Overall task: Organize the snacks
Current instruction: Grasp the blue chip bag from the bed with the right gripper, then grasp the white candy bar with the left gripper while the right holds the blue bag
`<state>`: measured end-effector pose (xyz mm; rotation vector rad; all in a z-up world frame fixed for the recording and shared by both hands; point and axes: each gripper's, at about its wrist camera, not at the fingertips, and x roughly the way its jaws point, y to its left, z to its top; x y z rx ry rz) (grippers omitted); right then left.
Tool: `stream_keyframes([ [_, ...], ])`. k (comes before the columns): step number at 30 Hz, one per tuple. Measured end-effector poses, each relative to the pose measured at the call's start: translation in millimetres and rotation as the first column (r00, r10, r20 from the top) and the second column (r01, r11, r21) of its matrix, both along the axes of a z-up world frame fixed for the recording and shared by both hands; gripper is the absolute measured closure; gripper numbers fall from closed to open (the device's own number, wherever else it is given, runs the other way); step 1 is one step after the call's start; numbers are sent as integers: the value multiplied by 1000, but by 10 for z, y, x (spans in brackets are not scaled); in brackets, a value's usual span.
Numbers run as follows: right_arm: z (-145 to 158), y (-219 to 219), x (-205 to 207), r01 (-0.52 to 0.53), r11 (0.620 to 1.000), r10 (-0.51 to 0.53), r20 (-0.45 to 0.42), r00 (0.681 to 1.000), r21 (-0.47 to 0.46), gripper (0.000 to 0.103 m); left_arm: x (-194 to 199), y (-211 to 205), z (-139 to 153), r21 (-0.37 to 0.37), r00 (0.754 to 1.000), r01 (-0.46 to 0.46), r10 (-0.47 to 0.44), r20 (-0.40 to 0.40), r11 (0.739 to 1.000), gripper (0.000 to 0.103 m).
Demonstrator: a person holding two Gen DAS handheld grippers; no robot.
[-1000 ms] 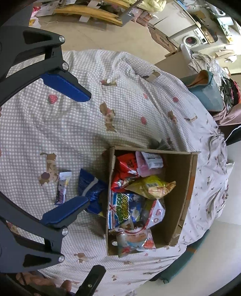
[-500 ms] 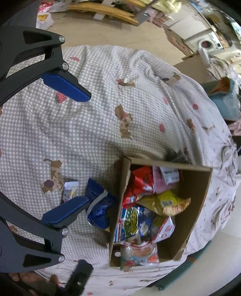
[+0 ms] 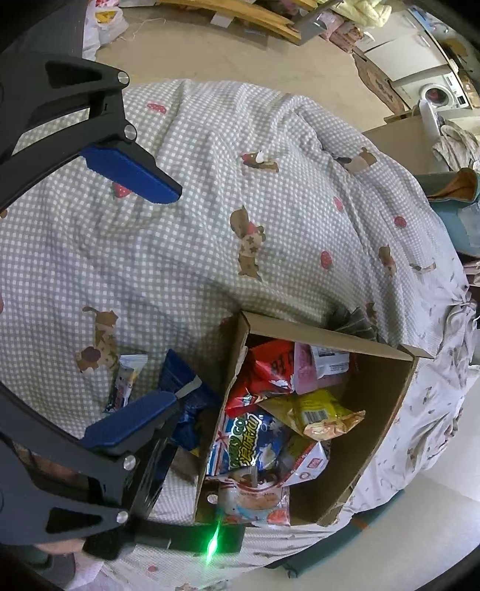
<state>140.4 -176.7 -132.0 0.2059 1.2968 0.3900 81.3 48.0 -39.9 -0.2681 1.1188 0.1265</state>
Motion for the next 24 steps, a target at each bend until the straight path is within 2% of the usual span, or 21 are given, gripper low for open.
stream_keyframes([
  [1,-28,22,16,2,1000,-2,3,1000,-3,15,3,6,-6,-1,1000,-1,1,-4,1000,2],
  [3,-50,47,19,-4,1000,4,21,1000,6,28,5,18,-24,-5,1000,-5,5,-11,1000,2],
  [4,-50,42,10,-4,1000,3,27,1000,17,31,6,28,-34,-9,1000,-8,8,-16,1000,2],
  [6,-35,24,-27,-9,999,8,34,999,31,46,6,37,-49,-22,1000,-12,11,-24,1000,2],
  [9,78,-20,-145,-26,999,23,56,998,46,57,17,27,-77,-27,999,-12,11,-35,1000,2],
  [12,227,-137,-272,-27,996,24,37,999,82,59,17,-16,-117,-19,999,1,-2,-52,1000,2],
  [16,532,-404,-515,-20,997,16,49,999,71,60,-1,-125,-225,-24,994,49,-51,-92,998,2],
  [20,754,-872,-713,76,991,-84,72,994,112,60,26,-400,-454,-45,970,161,-166,-178,986,2],
  [24,756,-1110,-776,136,980,-151,92,984,147,60,47,-774,-642,-11,945,237,-233,-231,971,2],
])
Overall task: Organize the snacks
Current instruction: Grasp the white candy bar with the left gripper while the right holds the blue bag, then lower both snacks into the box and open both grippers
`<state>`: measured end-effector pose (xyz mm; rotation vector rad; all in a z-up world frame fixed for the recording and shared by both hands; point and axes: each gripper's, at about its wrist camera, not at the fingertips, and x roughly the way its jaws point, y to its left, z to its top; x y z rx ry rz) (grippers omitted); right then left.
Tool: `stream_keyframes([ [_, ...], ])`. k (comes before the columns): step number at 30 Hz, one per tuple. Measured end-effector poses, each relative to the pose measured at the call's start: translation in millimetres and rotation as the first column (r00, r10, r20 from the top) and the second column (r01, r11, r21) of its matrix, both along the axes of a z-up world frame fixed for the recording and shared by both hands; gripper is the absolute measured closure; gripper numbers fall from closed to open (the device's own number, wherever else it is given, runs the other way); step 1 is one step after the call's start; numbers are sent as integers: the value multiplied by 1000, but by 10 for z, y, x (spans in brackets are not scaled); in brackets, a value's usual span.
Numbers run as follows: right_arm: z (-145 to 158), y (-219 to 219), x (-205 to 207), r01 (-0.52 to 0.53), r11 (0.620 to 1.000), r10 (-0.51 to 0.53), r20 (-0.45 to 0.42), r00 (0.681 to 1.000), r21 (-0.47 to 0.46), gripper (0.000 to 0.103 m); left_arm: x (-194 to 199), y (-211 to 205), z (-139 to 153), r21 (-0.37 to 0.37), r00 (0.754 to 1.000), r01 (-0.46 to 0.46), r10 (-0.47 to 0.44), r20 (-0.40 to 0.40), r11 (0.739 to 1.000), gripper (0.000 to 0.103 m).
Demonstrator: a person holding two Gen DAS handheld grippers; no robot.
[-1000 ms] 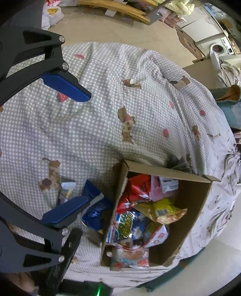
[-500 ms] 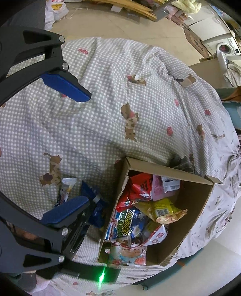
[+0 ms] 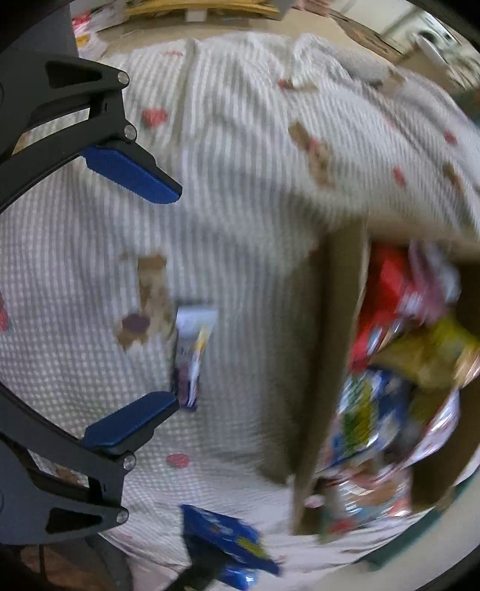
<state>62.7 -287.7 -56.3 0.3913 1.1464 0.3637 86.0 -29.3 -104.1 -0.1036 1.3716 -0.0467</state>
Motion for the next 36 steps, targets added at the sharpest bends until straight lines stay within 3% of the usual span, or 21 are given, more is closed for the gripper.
stream_keyframes([
  [3,-37,-99,32,46,998,-46,-13,999,49,60,22,-316,-192,22,995,90,-89,-51,996,2],
  [15,33,-147,115,32,996,-33,9,999,85,60,198,-627,-521,99,989,131,-124,-75,986,3],
  [16,43,-145,119,31,996,-32,12,999,89,60,202,-641,-517,100,989,135,-129,-71,986,5],
  [18,61,-132,127,27,995,-29,18,999,92,60,200,-671,-498,107,988,145,-140,-59,984,19],
  [22,65,-95,149,22,994,-24,18,1000,103,60,209,-632,-435,87,992,122,-119,-44,989,32],
  [30,41,-86,158,24,994,-26,18,1000,105,60,182,-342,-307,54,997,75,-74,-22,996,36],
  [36,34,-73,144,22,995,-24,20,1000,93,60,77,-75,-130,91,998,48,-51,36,995,36],
])
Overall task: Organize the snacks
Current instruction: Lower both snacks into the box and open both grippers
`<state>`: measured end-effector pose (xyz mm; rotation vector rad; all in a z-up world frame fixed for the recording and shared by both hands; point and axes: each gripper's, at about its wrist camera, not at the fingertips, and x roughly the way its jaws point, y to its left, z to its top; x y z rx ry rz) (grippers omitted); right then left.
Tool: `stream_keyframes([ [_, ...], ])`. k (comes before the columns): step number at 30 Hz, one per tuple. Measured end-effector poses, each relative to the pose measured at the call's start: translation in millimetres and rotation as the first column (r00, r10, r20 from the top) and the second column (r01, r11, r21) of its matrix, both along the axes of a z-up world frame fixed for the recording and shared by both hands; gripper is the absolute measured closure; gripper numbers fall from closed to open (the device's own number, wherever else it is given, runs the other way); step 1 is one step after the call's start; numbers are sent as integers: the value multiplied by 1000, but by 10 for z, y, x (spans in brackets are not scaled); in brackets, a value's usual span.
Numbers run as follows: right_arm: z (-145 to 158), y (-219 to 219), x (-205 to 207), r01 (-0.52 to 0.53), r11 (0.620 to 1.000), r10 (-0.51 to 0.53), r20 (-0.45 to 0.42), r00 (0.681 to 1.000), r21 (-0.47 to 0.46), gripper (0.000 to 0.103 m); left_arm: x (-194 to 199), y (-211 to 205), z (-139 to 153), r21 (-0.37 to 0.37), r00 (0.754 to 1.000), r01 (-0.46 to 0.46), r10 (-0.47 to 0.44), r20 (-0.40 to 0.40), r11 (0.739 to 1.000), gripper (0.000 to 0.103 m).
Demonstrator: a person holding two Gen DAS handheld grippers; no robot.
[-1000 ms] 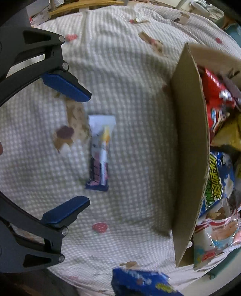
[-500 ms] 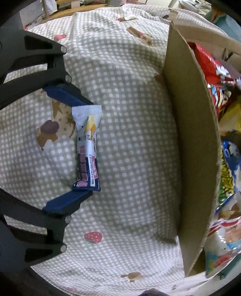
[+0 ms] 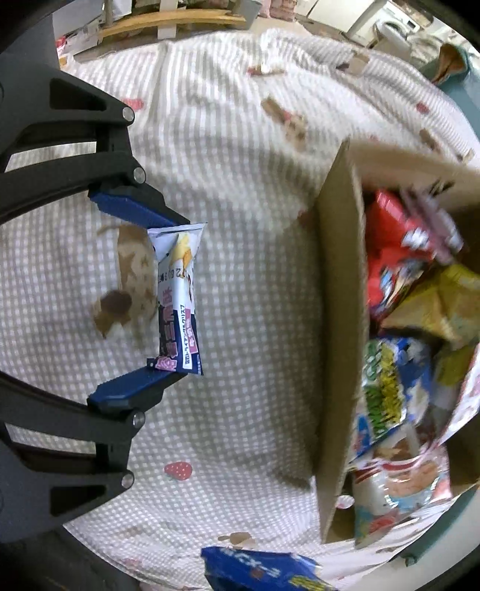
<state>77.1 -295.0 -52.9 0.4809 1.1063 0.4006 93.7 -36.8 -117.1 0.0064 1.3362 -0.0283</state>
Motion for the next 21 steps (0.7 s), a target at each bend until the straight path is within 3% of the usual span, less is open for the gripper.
stream_keyframes([
  [7,40,0,-37,3,1000,-3,15,1000,-14,60,-34,261,252,-12,997,-57,57,44,998,36],
  [15,90,3,-71,-2,1000,3,29,1000,-28,60,-10,338,696,-29,982,-83,87,170,996,36],
  [21,289,50,77,-30,998,35,102,994,-52,60,201,321,1009,-14,960,-61,63,271,998,36],
])
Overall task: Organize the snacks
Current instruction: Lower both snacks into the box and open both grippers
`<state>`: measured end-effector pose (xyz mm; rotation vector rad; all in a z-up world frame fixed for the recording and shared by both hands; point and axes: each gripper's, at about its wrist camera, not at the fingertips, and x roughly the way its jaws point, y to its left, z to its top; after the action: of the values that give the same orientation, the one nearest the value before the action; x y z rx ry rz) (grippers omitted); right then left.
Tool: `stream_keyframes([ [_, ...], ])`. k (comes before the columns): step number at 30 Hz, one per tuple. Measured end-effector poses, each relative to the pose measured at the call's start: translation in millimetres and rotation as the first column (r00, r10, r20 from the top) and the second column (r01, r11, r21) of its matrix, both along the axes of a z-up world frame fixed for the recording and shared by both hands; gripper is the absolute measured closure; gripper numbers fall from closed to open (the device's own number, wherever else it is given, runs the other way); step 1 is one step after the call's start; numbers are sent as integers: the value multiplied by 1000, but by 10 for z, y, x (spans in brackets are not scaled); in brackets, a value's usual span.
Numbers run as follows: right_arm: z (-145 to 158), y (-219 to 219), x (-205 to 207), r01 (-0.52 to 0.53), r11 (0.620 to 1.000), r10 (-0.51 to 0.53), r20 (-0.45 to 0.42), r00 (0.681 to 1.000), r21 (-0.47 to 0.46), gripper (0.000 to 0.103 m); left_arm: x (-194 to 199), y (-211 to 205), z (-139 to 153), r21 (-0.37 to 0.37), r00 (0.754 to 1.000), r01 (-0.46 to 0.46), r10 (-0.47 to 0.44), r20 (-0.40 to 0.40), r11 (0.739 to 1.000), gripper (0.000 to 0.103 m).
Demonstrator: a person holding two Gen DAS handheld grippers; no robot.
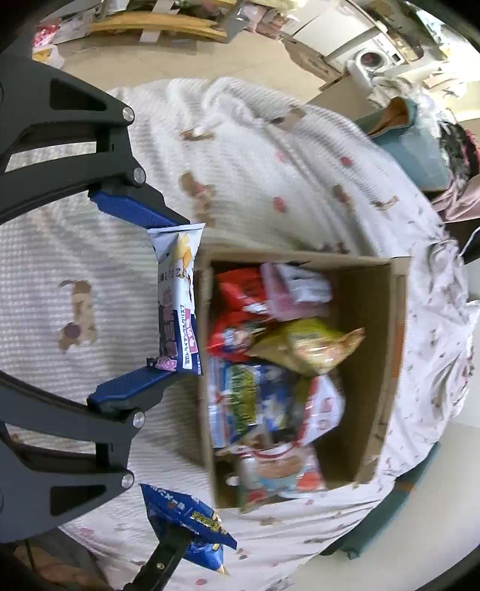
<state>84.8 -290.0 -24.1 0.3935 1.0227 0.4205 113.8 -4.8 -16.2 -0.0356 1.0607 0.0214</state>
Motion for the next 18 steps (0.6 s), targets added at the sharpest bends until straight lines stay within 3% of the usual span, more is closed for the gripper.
stream_keyframes([
  [7,125,26,365,-13,1000,13,73,997,-13,59,357,7,191,-7,998,-11,11,60,1000,36],
  [18,46,35,894,-5,1000,3,67,998,18,59,749,-397,158,17,995,53,-54,89,998,36],
])
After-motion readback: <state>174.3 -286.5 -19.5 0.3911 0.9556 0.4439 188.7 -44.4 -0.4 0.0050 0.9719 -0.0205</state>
